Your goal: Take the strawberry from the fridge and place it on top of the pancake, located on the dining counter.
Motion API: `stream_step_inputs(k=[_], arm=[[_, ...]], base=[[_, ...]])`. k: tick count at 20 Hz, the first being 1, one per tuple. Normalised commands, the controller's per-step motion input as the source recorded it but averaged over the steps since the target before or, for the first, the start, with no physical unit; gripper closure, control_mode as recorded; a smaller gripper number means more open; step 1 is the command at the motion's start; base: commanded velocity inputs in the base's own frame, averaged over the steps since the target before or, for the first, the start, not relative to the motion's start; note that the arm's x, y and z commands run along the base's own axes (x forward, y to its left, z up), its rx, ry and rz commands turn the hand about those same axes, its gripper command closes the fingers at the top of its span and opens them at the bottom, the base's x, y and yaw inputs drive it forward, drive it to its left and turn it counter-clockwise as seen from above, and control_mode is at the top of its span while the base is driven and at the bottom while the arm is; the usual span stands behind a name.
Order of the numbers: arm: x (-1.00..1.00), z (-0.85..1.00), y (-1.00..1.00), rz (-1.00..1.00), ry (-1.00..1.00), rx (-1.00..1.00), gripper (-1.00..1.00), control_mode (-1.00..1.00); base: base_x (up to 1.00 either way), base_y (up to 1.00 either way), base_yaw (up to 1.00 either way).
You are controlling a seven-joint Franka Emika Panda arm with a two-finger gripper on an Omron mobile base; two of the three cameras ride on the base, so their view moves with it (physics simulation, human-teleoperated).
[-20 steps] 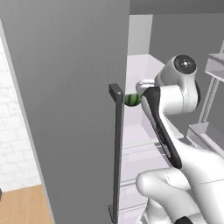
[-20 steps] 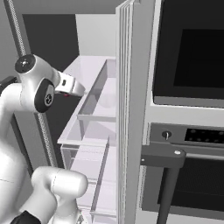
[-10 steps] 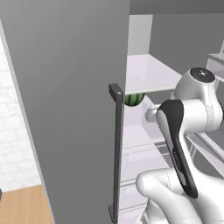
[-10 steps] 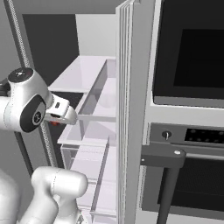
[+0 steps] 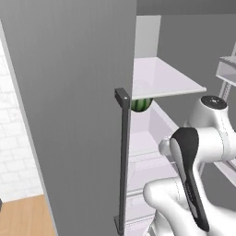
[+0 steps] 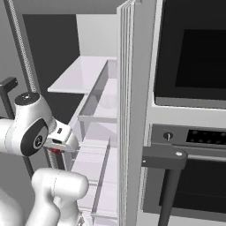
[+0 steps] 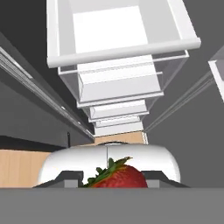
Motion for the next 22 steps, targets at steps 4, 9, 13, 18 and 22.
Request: stream_step_inputs(k=[4, 9, 13, 18, 22], arm=[[0.01, -0.31, -0.08, 0.0, 0.05, 0.0, 1.0, -1.0], [0.0, 0.0, 0.0, 0.0, 0.0, 0.0, 1.0, -1.0], [-0.06, -0.01, 0.07, 0.0, 0.0, 0.0, 1.0, -1.0], [-0.13, -0.02, 0.17, 0.0, 0.0, 0.0, 1.0, 1.0], [0.0, 0.0, 0.0, 0.0, 0.0, 0.0, 1.0, 1.0]], base=[[0.0, 0.0, 0.0], [0.0, 0.0, 0.0], [0.0, 0.0, 0.0], [-0.38, 0.43, -0.07], [-0.94, 0.84, -0.42]])
